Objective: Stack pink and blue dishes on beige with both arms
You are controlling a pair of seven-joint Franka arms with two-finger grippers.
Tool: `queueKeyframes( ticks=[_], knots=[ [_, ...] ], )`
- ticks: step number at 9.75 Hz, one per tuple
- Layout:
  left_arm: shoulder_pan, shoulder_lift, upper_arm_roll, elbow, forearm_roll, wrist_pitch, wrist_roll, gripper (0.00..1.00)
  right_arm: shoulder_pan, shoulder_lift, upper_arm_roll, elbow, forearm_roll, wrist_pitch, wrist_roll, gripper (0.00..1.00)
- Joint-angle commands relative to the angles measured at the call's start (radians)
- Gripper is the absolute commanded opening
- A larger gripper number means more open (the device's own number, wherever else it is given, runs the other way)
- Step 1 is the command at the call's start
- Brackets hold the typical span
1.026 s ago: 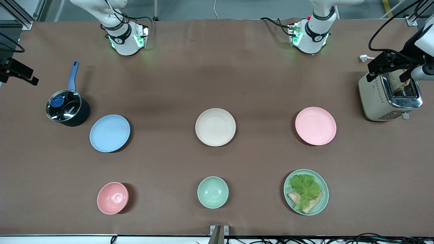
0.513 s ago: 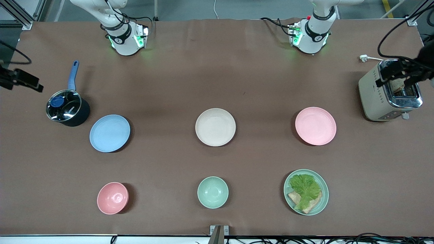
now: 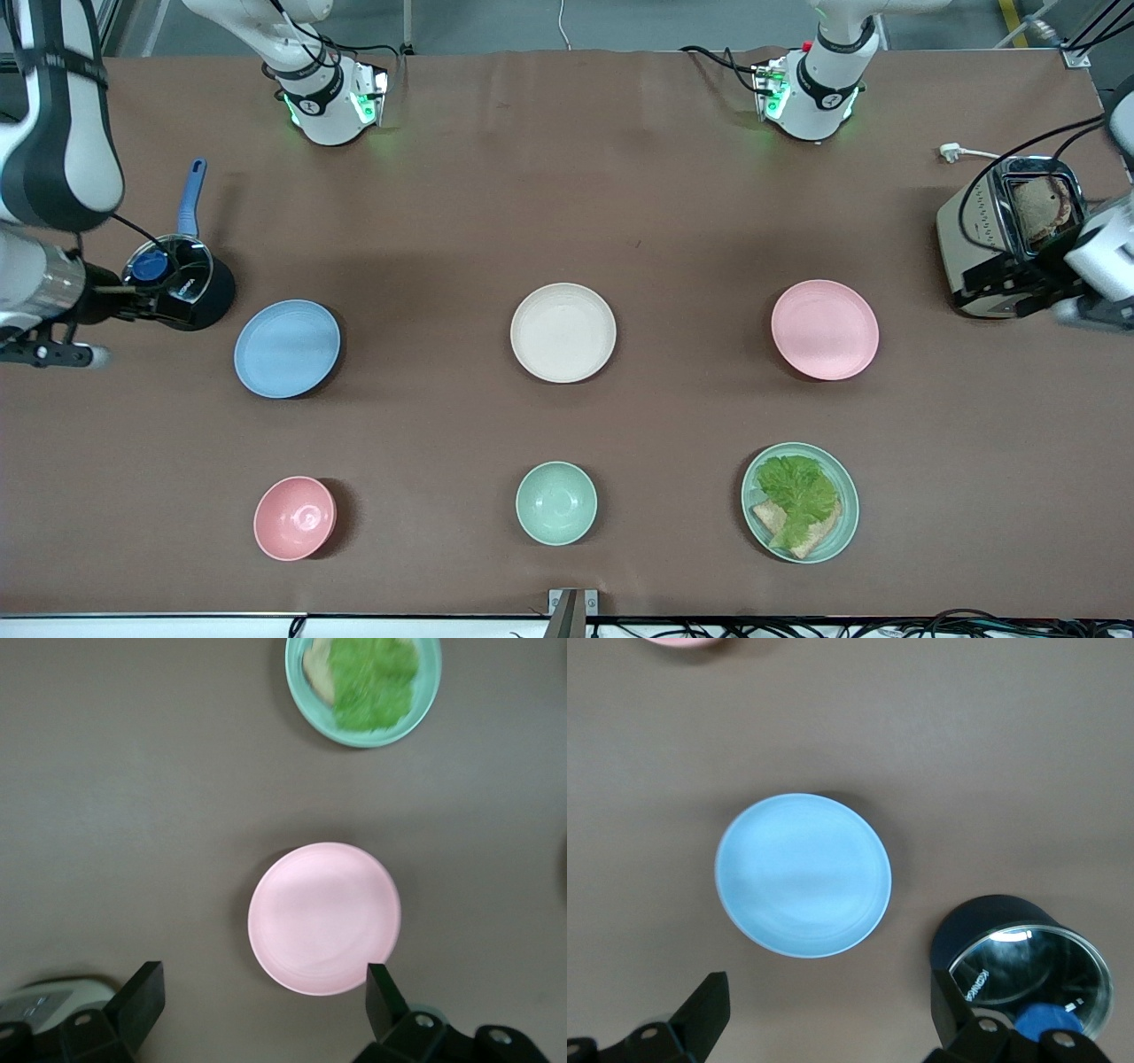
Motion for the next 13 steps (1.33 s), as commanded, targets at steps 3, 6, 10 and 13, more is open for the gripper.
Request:
queueKeyframes(
  ticks=[3, 6, 10, 13],
  knots=[
    [0.017, 0.205, 0.002, -0.034, -0.072, 0.124, 0.178, 0.78, -0.02, 0.124, -0.09, -0.166, 0.267, 0.226, -0.328, 1.0],
    [0.014, 0.328, -0.001, -0.056, -0.109, 0.21, 0.184, 0.77, -0.015, 0.218, -0.091, -0.223, 0.42, 0.341, -0.525, 0.91],
    [0.015, 0.409, -0.028, -0.087, -0.187, 0.268, 0.195, 0.65, -0.018, 0.256, -0.091, -0.243, 0.434, 0.387, -0.542, 0.63],
    [0.02, 0.419, -0.028, -0.112, -0.189, 0.267, 0.274, 0.01, -0.014, 0.282, -0.091, -0.243, 0.465, 0.401, -0.542, 0.38]
  ],
)
